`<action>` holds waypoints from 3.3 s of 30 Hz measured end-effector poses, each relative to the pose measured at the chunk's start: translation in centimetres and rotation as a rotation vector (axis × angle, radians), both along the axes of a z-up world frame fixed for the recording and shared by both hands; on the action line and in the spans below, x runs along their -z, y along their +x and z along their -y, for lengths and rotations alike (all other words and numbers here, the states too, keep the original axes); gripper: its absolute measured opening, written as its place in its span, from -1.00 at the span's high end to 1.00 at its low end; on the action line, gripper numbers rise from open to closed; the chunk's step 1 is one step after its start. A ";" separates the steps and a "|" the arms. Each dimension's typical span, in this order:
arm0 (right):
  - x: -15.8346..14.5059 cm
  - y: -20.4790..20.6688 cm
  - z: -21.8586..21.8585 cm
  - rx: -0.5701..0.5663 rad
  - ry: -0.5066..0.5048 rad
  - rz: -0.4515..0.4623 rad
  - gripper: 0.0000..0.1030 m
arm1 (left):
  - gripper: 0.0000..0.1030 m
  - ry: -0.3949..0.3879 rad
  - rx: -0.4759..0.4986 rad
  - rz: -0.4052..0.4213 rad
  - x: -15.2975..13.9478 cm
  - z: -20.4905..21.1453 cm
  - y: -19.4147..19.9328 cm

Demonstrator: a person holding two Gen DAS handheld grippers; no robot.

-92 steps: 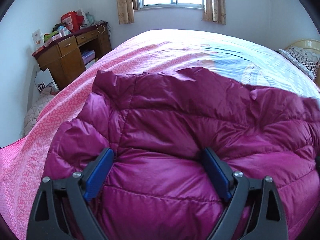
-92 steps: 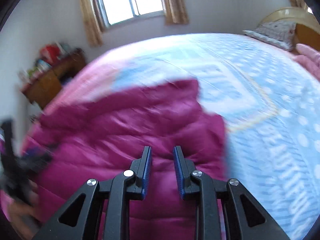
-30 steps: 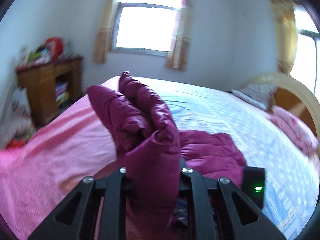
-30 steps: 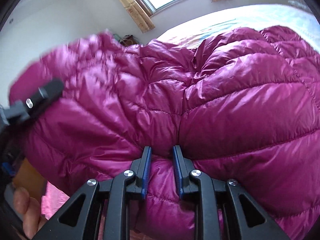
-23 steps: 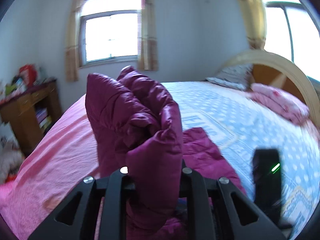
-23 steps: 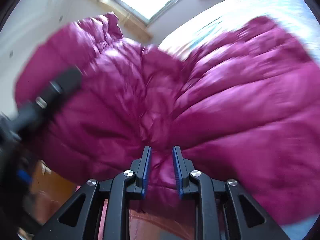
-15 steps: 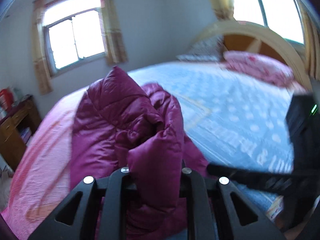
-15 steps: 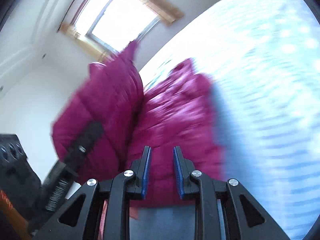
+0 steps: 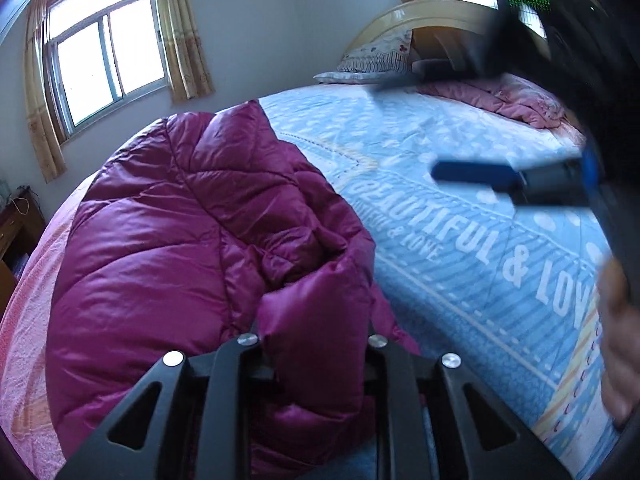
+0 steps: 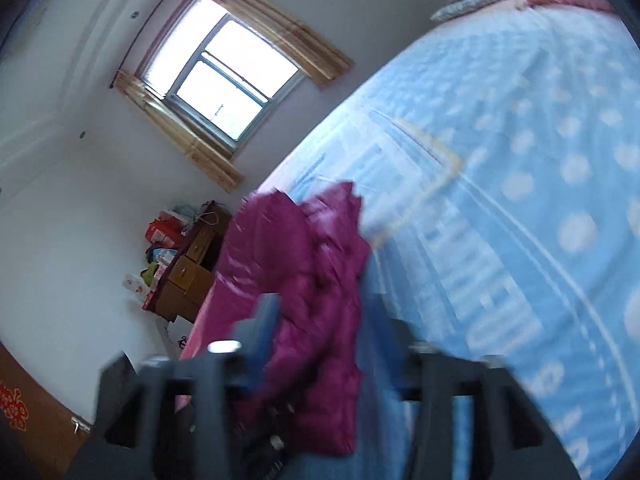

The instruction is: Fold large clothes

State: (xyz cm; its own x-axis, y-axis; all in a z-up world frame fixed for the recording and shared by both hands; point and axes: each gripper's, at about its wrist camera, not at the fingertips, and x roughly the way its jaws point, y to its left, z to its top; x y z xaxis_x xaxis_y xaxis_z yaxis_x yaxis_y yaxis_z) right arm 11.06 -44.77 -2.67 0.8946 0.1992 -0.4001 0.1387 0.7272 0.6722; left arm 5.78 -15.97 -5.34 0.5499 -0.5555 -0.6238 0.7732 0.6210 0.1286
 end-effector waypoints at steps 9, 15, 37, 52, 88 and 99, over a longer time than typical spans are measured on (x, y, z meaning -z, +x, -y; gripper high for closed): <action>-0.9 11.8 -3.9 -0.191 -0.307 -0.178 -0.62 | 0.61 -0.008 0.007 -0.011 -0.1 -0.3 -0.3; 1.7 12.8 -3.3 -0.185 -0.328 -0.238 0.36 | 0.61 -0.016 0.019 -0.032 -0.4 -0.5 -0.4; 5.7 10.6 -1.7 -0.105 -0.224 -0.235 0.40 | -0.24 -0.182 -0.245 -0.036 -13.4 -8.9 12.1; 6.7 10.3 -0.1 -0.114 -0.119 -0.198 0.40 | -0.49 -0.010 -0.293 -0.124 -3.9 -2.5 14.3; 5.8 17.7 -0.8 -0.129 -0.338 -0.281 0.39 | -0.69 0.147 -0.342 -0.072 -2.1 -0.7 14.2; 5.8 17.4 -0.5 -0.131 -0.302 -0.254 0.38 | -0.92 -0.043 -0.547 -0.260 -2.9 -10.0 14.5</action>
